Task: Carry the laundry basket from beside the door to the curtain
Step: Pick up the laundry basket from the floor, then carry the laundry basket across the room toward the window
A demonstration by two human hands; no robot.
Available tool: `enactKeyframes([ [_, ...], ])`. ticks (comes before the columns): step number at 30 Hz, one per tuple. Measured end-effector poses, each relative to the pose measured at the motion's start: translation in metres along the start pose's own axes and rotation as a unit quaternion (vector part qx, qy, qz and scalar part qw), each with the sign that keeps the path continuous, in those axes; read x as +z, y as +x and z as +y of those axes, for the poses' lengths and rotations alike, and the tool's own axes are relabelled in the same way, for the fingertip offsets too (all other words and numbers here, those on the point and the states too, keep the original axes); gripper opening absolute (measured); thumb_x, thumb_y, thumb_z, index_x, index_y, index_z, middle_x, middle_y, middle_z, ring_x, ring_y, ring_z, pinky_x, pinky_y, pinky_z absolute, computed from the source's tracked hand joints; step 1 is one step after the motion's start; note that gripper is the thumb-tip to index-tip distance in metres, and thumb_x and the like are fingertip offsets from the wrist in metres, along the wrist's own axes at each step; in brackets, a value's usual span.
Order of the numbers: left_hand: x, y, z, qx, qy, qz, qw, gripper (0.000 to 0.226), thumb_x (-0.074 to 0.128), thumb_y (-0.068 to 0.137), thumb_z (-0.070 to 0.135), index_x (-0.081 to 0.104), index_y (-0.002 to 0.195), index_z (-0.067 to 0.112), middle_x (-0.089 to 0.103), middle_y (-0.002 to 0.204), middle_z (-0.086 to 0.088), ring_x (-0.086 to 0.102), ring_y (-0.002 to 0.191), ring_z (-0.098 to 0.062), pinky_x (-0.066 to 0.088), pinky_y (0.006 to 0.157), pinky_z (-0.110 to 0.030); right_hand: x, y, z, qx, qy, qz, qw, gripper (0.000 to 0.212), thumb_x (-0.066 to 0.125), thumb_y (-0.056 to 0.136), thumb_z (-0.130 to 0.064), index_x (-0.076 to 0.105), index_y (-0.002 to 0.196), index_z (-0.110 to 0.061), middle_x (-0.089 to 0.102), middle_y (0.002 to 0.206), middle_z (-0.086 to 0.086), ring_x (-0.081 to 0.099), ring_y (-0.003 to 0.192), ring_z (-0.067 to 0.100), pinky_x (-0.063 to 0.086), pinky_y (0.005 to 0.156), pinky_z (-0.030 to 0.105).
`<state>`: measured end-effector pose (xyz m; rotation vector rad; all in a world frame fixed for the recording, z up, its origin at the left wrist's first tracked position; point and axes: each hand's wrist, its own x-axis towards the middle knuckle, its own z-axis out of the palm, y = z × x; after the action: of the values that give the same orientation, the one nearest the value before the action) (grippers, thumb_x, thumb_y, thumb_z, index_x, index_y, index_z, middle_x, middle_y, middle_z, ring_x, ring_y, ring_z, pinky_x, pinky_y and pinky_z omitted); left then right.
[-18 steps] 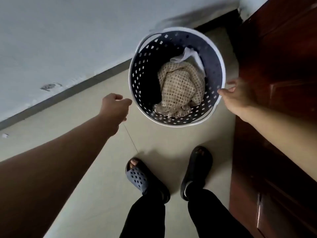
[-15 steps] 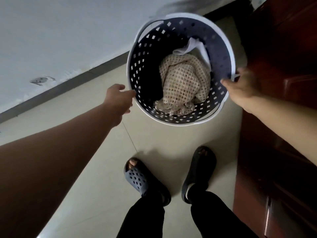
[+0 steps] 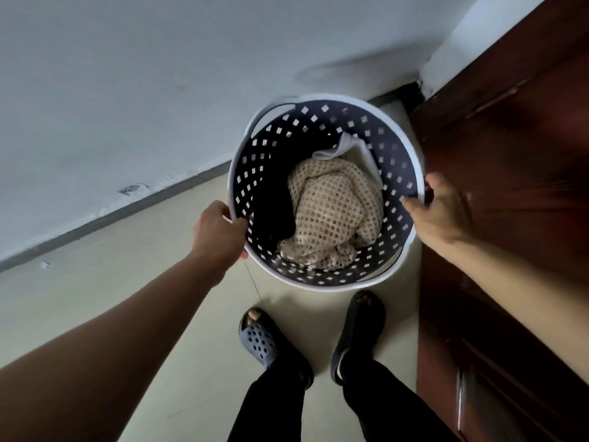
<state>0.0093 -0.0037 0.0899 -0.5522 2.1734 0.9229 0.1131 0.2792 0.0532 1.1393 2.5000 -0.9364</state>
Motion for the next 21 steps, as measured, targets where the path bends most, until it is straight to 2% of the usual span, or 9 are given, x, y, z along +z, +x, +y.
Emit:
enactKeyframes([
  [2,-0.027,-0.042,0.014,0.006,0.0,0.003,1.0,0.012,0.052,0.083,0.009,0.056,0.093,0.004,0.07,0.085,-0.02,0.071,0.066,-0.035,0.06,0.066,-0.052,-0.034,-0.032,-0.022,-0.006,0.014,0.001,1.0,0.022,0.058,0.083,-0.022,0.059,0.102,-0.011,0.068,0.09,0.01,0.061,0.084,0.032,0.047,0.079,0.039],
  [4,-0.056,-0.088,0.029,0.013,-0.004,0.01,1.0,0.01,0.053,0.084,0.01,0.057,0.092,0.005,0.07,0.081,-0.018,0.07,0.064,-0.034,0.06,0.066,-0.051,-0.071,-0.065,-0.046,-0.008,0.044,0.009,0.999,0.02,0.059,0.083,-0.022,0.06,0.1,-0.012,0.071,0.087,0.011,0.063,0.085,0.034,0.048,0.089,0.046],
  [5,-0.07,-0.111,0.036,0.018,-0.007,0.014,1.0,0.009,0.053,0.084,0.011,0.057,0.091,0.006,0.07,0.079,-0.018,0.07,0.062,-0.034,0.06,0.066,-0.051,-0.091,-0.081,-0.058,-0.01,0.06,0.013,0.998,0.018,0.059,0.083,-0.022,0.06,0.099,-0.013,0.071,0.086,0.011,0.064,0.085,0.035,0.049,0.089,0.046],
  [8,-0.114,-0.182,0.058,0.028,-0.014,0.028,0.999,0.009,0.053,0.084,0.013,0.057,0.089,0.007,0.07,0.078,-0.018,0.066,0.058,-0.03,0.058,0.063,-0.049,-0.153,-0.132,-0.097,-0.009,0.113,0.018,0.993,0.008,0.061,0.082,-0.016,0.058,0.09,-0.016,0.068,0.08,0.007,0.063,0.077,0.031,0.047,0.071,0.034],
  [10,-0.143,-0.23,0.071,0.048,-0.015,0.045,0.998,0.009,0.054,0.082,0.015,0.058,0.085,0.008,0.07,0.076,-0.018,0.066,0.057,-0.031,0.058,0.061,-0.05,-0.196,-0.169,-0.124,-0.029,0.133,0.028,0.99,0.007,0.061,0.082,-0.013,0.058,0.087,-0.016,0.066,0.075,0.006,0.062,0.072,0.03,0.047,0.067,0.033],
  [14,-0.194,-0.316,0.092,0.102,-0.012,0.082,0.991,0.015,0.052,0.08,0.023,0.059,0.081,0.011,0.068,0.075,-0.016,0.065,0.063,-0.035,0.057,0.062,-0.053,-0.272,-0.23,-0.166,-0.058,0.166,0.042,0.984,0.009,0.062,0.079,-0.015,0.063,0.085,-0.008,0.067,0.071,0.003,0.064,0.069,0.03,0.052,0.067,0.04],
  [18,-0.236,-0.392,0.11,0.139,-0.022,0.129,0.982,0.02,0.052,0.079,0.031,0.057,0.077,0.012,0.066,0.073,-0.011,0.064,0.071,-0.035,0.054,0.066,-0.053,-0.332,-0.28,-0.197,-0.085,0.199,0.034,0.976,0.016,0.063,0.078,-0.015,0.068,0.092,-0.011,0.073,0.08,0.004,0.069,0.076,0.027,0.057,0.072,0.048],
  [21,-0.258,-0.443,0.117,0.177,-0.027,0.174,0.968,0.021,0.053,0.086,0.025,0.052,0.073,0.009,0.065,0.066,-0.012,0.062,0.066,-0.031,0.048,0.06,-0.044,-0.367,-0.309,-0.216,-0.127,0.204,0.026,0.97,0.012,0.063,0.081,-0.011,0.068,0.092,-0.013,0.072,0.082,0.001,0.069,0.078,0.027,0.057,0.072,0.049],
])
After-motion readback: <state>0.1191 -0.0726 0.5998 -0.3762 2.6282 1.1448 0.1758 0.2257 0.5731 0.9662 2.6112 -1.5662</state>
